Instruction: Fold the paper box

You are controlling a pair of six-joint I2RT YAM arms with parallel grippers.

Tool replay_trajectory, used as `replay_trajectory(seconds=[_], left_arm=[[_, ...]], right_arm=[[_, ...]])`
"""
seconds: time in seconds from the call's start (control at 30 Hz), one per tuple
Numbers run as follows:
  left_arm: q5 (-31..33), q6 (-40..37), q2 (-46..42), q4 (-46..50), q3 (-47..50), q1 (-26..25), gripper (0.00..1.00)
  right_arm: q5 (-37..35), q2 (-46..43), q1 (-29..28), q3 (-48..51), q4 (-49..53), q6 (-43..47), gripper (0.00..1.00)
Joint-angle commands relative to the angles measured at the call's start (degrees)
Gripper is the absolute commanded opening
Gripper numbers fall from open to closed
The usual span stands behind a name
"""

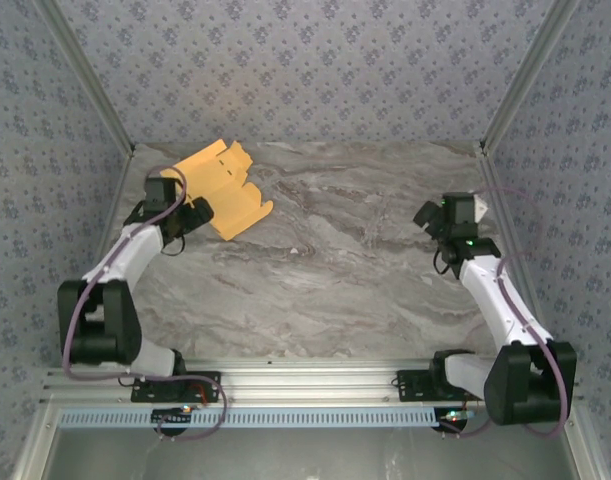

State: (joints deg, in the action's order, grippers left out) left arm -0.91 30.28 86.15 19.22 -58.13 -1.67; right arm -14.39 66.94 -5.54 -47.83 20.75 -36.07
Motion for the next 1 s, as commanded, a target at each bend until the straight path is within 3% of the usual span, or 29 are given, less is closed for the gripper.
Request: replay_trajectory(seconds=[0.0, 0.1, 0.2, 0.3, 0.43, 0.5, 0.63, 0.83, 0.97], left_arm=[[3.68, -0.5, 6.9, 6.31, -8.5, -0.38, 0.82], [3.38, -1.2, 14.0, 8.22, -14.21, -0.49, 0.72], [1.84, -0.84, 18.36, 6.93, -16.21, -1.26, 0.7], [0.9, -0.97, 21.8, 7.43, -18.03, -2.07, 0.54], [0.91, -0.92, 23.16, 7.43, -16.54, -2.35, 0.49], [0.91, -0.8, 22.46, 5.83, -14.53, -2.36, 0.37], [0.36, -4.77, 21.82, 4.75, -13.65, -2.37, 0.0], [-3.31, -14.31, 13.0, 7.4, -9.72, -5.83, 0.0], [-12.25, -19.6, 5.6, 7.15, -4.42, -9.74, 0.0]], right_arm=[[-6.43, 1.5, -5.88, -3.47, 6.79, 2.71, 0.98], [-8.89, 2.31, -10.28, -4.08, 6.91, 4.45, 0.98], [-10.03, 2.76, -12.75, -4.46, 7.46, 3.81, 0.98], [-9.22, 3.19, -14.48, -4.34, 6.5, 3.8, 0.98], [-10.59, 4.05, -16.67, -5.93, 7.72, 4.07, 0.98], [-10.72, 3.99, -17.54, -5.95, 7.27, 4.04, 0.98], [-10.01, 4.17, -18.5, -7.6, 7.7, 4.11, 0.98], [-5.75, 3.64, -19.42, -9.69, 8.39, 4.12, 0.98], [0.26, 3.8, -19.5, -9.24, 6.06, 6.11, 0.98]])
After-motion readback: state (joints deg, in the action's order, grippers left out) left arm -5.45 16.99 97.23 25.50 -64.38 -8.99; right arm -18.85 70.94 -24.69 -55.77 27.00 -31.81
